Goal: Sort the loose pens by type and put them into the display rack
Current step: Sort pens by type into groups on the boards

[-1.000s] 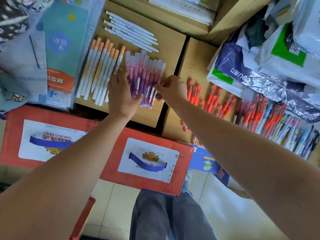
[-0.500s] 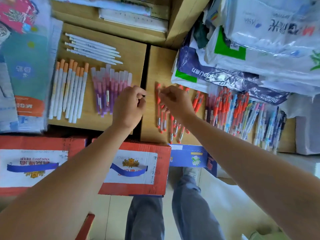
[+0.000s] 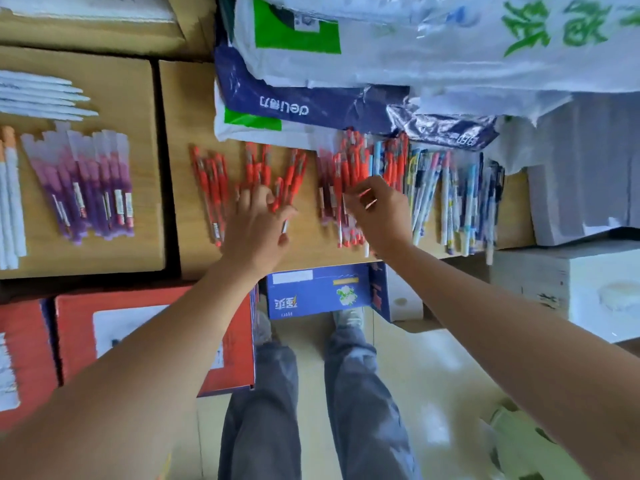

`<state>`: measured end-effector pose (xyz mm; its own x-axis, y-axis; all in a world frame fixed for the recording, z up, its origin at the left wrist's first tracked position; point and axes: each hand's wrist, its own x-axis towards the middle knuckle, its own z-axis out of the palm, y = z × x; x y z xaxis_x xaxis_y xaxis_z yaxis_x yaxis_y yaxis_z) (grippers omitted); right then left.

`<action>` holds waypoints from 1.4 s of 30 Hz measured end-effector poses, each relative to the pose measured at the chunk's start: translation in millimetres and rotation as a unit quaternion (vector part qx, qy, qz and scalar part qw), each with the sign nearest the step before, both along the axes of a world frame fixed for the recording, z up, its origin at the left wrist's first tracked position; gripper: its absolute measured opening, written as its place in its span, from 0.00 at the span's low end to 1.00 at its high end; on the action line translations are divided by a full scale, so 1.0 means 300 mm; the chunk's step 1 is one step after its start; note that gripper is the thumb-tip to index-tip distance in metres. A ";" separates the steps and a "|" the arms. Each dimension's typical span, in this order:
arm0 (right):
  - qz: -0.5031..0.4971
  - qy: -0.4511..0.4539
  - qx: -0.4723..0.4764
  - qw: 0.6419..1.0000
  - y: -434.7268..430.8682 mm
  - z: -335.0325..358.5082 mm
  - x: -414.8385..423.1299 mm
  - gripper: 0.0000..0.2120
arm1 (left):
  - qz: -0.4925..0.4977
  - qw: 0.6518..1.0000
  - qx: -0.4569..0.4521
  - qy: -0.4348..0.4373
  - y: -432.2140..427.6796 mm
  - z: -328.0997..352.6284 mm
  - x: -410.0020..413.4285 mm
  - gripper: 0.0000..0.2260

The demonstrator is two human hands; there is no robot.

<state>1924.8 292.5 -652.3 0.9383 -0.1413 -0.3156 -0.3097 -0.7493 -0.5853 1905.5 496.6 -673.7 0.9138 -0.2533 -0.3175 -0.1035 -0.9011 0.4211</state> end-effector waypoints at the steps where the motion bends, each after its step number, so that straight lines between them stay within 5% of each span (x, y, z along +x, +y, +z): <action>1: -0.001 0.000 0.001 1.000 -0.016 -0.005 -0.004 0.04 | 0.018 1.000 -0.001 -0.003 -0.001 -0.002 0.000 0.16; 6: 0.011 -0.003 0.002 1.000 -0.025 -0.015 -0.014 0.05 | 0.035 0.999 0.003 0.004 -0.025 0.009 0.004 0.14; 14: -0.006 -0.001 -0.012 1.000 -0.081 -0.026 0.020 0.06 | 0.138 0.978 -0.146 0.055 -0.192 0.034 0.043 0.06; 18: 0.037 0.028 -0.041 0.998 -0.107 -0.030 0.017 0.12 | 0.190 0.970 -0.121 0.092 -0.279 0.003 0.041 0.16; 23: 0.060 0.077 -0.089 0.991 -0.097 -0.028 0.047 0.22 | 0.226 0.959 -0.132 0.114 -0.297 0.001 0.044 0.10; 29: 0.062 0.109 -0.104 0.987 -0.090 -0.018 0.076 0.21 | 0.239 0.956 -0.145 0.089 -0.265 0.034 0.041 0.05; 35: 0.037 0.095 -0.067 0.992 -0.081 -0.022 0.065 0.10 | 0.301 0.953 -0.044 0.002 -0.134 0.074 0.029 0.06; 42: 0.016 0.084 0.046 0.995 -0.088 -0.009 0.052 0.10 | 0.341 0.939 0.026 0.043 -0.026 0.023 0.003 0.07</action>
